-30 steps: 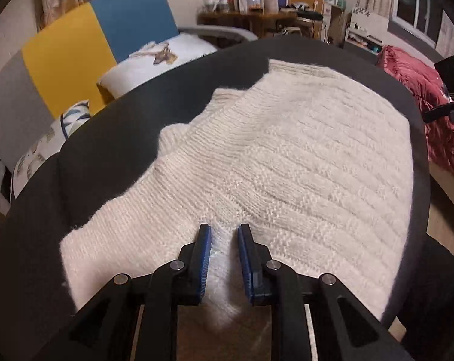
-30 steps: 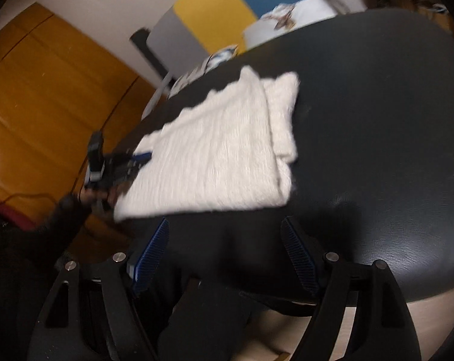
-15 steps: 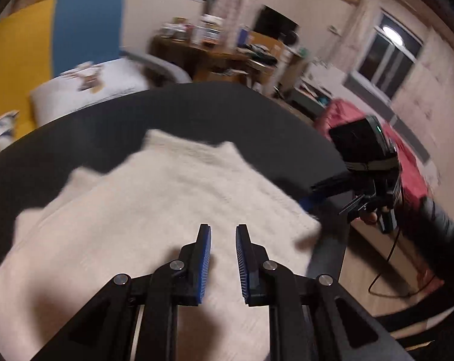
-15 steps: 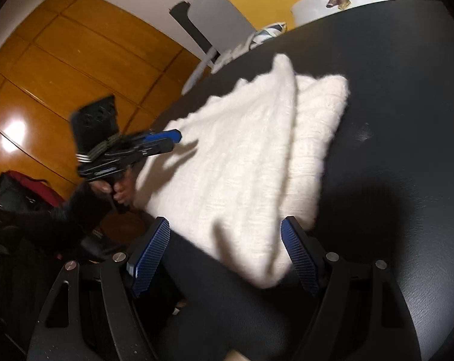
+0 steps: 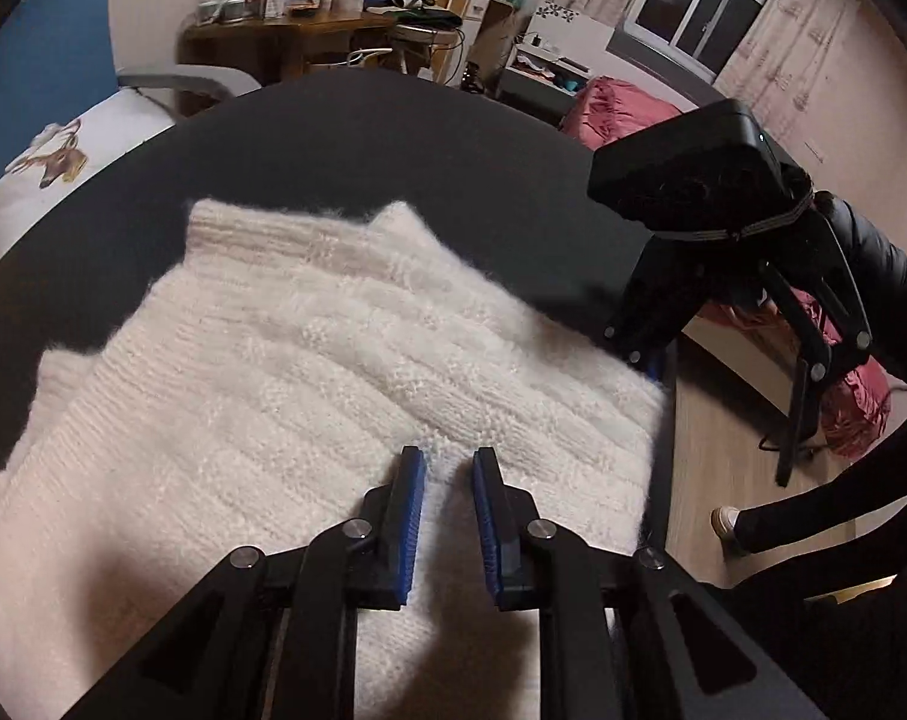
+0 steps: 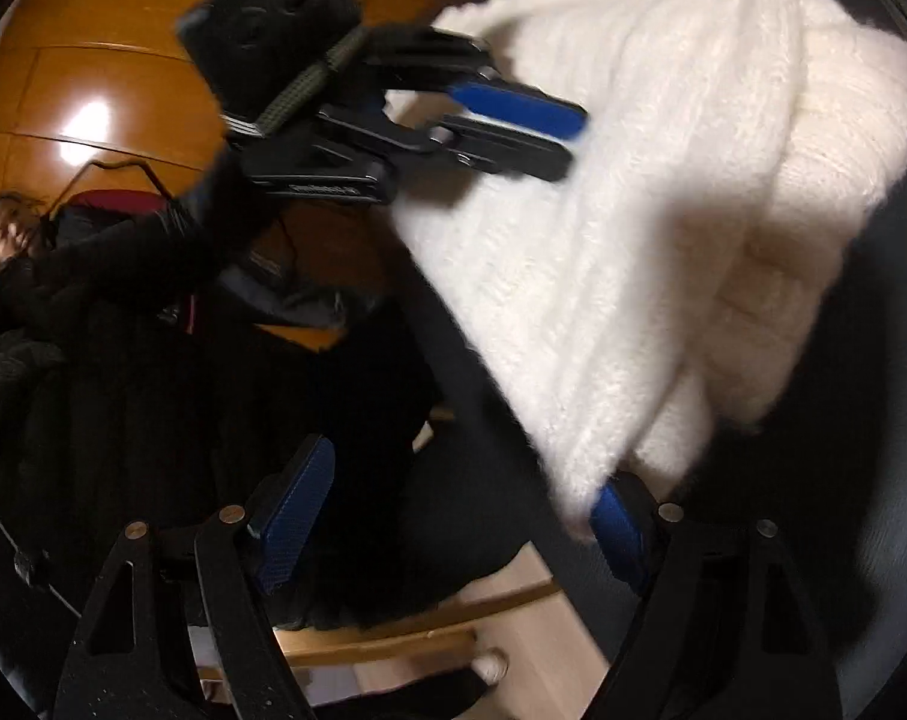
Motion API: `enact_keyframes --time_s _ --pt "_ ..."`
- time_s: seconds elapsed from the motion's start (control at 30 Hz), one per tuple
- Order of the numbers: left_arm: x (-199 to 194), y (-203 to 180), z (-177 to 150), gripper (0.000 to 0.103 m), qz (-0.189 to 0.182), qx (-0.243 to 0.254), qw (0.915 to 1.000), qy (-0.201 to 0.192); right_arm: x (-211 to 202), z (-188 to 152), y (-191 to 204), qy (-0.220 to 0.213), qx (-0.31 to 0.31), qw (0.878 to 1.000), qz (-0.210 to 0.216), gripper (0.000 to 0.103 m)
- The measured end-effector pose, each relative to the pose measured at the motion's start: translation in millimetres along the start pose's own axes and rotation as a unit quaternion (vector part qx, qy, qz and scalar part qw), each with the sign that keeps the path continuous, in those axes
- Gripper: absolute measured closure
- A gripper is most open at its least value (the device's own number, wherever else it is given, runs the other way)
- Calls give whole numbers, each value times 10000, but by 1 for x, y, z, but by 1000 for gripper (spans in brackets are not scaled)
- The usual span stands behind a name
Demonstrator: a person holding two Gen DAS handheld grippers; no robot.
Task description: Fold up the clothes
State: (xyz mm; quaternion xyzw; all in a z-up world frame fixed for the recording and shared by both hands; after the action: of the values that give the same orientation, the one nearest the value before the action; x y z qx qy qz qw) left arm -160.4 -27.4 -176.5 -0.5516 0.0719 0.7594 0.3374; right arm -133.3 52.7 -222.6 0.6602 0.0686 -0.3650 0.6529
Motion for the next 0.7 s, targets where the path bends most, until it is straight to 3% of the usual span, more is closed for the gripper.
enact_keyframes --time_s 0.17,0.37,0.47,0.6,0.7 --pt "-4 23 49 86 -10 -402 9983 -418 -11 -10 0 -432 195 9983 -351 20" --pt "30 47 78 86 -28 -841 9964 -87 -52 -11 11 -1709 321 9816 -783 20" --pt "47 56 87 86 -90 -1063 9943 70 -52 0 20 -2028 151 9756 -825 20" --pt "34 58 76 86 -249 -1356 9904 -107 -26 19 10 -1893 409 9759 -1002 20" --pt "-14 71 46 84 -486 -1867 9787 -704 -20 26 4 -2055 706 9710 -1001 20"
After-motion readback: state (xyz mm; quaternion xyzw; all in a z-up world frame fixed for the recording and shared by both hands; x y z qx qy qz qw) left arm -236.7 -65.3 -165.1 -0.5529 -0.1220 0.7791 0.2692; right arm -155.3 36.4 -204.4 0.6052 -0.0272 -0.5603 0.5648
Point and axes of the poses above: each gripper's, at about its wrist camera, not at the fingertips, and x roughly the way its jaws point, y to its left, z to its top, the point moved 6 cm from there along x, roughly the way its jaws point, and after that the axes turned 9 degrees about y, right-handed, at the moved point
